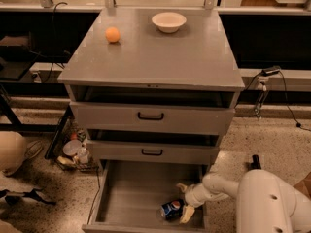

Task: Pick pepsi can from bottom drawer and place on counter

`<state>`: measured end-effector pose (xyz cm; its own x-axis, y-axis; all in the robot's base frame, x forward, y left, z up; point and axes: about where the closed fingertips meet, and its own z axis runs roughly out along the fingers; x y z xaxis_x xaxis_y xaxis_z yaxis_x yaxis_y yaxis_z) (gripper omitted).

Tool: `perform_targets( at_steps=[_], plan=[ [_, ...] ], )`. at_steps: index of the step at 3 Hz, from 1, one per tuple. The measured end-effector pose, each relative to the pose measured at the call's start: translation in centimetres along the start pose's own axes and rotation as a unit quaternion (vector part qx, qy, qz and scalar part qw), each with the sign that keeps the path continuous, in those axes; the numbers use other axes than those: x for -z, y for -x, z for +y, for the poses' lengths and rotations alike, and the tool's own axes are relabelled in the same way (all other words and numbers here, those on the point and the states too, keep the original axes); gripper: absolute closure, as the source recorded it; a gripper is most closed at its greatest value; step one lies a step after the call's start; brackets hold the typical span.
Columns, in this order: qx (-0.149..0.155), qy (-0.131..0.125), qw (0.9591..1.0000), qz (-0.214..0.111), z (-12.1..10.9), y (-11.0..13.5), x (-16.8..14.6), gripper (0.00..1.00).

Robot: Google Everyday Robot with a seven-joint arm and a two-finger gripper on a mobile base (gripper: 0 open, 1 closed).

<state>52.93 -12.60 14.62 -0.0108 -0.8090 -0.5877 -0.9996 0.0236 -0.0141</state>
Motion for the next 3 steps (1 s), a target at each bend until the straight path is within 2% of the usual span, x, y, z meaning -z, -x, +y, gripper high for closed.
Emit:
perform_targets(
  at_steps=[1,2,3],
  plan=[
    [0.003,0.024,0.9996,-0.016,0.1,0.0,-4.1,0.02],
    [0.011,0.031,0.9993,-0.020,0.4,0.6,-5.4,0.24],
    [0.018,0.018,0.9992,-0.031,0.5,1.4,-4.0,0.47]
  ],
)
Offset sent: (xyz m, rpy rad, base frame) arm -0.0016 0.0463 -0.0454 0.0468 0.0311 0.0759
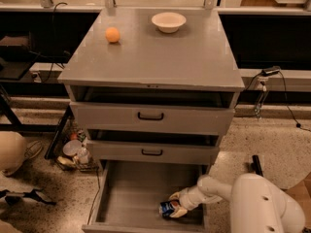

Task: Pick pepsi can from bottom drawer and place on counter

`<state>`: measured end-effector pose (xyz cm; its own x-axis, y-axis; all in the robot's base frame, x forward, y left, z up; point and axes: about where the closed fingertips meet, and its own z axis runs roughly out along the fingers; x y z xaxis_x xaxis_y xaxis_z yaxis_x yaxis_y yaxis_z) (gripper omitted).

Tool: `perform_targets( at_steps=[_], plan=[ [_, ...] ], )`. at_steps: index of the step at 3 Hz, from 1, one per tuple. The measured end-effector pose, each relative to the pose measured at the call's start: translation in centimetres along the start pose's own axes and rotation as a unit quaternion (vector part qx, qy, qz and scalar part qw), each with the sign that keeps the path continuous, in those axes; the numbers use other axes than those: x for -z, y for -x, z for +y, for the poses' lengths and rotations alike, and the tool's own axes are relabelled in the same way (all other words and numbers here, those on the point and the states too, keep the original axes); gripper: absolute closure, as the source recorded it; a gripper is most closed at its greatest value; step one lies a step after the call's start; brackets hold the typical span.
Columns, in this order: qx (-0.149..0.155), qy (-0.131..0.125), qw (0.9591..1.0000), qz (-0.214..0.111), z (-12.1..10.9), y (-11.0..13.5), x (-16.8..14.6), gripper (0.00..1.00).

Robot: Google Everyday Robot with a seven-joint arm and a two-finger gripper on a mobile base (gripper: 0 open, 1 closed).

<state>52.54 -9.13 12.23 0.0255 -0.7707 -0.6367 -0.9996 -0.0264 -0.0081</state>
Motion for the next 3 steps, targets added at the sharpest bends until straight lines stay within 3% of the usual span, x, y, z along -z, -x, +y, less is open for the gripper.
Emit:
perform_targets(
  at_steps=[1,2,3],
  plan=[
    [0.020,-0.032,0.9987,-0.033,0.3,2.4,4.7,0.78],
    [0.032,-0.059,0.9958,-0.062,0.9,3.2,9.2,1.00],
    [0.036,-0.061,0.9955,-0.063,0.9,3.4,9.5,1.00]
  ],
)
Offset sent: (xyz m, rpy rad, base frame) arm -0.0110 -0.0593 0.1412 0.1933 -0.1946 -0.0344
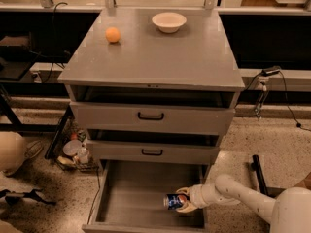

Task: Pick pepsi can from bottom drawer and place on counter

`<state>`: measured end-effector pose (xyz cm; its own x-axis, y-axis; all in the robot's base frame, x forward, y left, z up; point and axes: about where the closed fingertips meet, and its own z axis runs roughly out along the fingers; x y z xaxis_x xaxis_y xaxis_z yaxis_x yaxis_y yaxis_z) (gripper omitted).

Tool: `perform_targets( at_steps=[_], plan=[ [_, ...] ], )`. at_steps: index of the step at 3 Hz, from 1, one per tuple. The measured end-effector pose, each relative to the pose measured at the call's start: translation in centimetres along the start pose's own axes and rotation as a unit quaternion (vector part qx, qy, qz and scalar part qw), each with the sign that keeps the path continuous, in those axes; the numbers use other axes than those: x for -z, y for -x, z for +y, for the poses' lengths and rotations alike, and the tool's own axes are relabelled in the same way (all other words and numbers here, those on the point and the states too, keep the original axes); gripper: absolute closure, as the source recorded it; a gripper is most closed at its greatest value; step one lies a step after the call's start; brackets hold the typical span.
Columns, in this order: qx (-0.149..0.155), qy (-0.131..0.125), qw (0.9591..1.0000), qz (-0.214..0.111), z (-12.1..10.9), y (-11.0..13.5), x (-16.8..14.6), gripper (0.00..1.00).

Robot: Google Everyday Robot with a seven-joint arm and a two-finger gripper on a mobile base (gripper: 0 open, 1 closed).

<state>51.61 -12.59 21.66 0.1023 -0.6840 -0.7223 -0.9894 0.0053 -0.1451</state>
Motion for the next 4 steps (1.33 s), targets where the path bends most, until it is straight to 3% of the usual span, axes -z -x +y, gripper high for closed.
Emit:
perform_targets(
  at_steps=[1,2,3,4],
  plan=[
    [0.026,-0.017,0.9995,-0.006,-0.1,1.9,1.6,1.00],
    [0.093,-0.069,0.9933,0.003,-1.0,6.1,6.4,1.00],
    [0.156,-0.094,0.9833,0.003,-0.1,11.4,11.0,1.00],
    [0.219,-0.122,0.9678,-0.022,-0.6,18.3,18.1,1.00]
  ],
)
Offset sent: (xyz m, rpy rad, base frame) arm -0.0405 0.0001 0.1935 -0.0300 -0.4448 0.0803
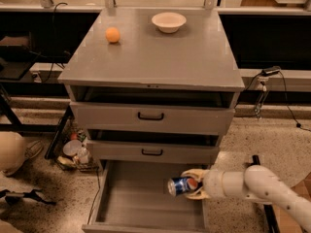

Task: Pick pepsi can from bottom drawer and place on counter

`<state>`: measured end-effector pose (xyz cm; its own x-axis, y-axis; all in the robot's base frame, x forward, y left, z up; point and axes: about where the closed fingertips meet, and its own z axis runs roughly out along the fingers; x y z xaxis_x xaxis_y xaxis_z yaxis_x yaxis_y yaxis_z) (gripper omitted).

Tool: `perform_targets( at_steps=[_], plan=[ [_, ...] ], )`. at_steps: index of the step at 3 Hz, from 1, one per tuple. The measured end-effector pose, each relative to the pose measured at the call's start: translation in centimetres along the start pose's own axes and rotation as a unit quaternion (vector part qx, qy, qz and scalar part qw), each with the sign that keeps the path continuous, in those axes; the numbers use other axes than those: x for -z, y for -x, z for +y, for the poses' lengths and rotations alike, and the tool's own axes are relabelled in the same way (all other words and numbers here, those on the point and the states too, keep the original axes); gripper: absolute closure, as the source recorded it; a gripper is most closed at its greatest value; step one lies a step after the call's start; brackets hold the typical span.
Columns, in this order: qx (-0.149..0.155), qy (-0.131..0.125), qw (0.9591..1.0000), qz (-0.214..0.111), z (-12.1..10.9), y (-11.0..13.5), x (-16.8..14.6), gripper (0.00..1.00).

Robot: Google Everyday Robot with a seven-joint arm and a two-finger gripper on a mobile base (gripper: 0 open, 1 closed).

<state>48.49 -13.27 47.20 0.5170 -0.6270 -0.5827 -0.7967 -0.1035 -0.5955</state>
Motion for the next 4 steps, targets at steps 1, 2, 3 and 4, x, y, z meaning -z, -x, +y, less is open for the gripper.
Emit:
perform_targets(
  at_steps=[1,2,3,4],
  plan=[
    [0.018,-0.013,0.9989,-0.041,-2.2,3.6,4.2,1.00],
    [0.018,-0.013,0.9989,-0.041,-2.2,3.6,4.2,1.00],
    [0.036,-0.031,0.9971,-0.059,-5.0,5.2,6.8,1.00],
    [0.063,-0.055,0.9942,-0.069,-9.6,8.4,12.4,1.00]
  ],
)
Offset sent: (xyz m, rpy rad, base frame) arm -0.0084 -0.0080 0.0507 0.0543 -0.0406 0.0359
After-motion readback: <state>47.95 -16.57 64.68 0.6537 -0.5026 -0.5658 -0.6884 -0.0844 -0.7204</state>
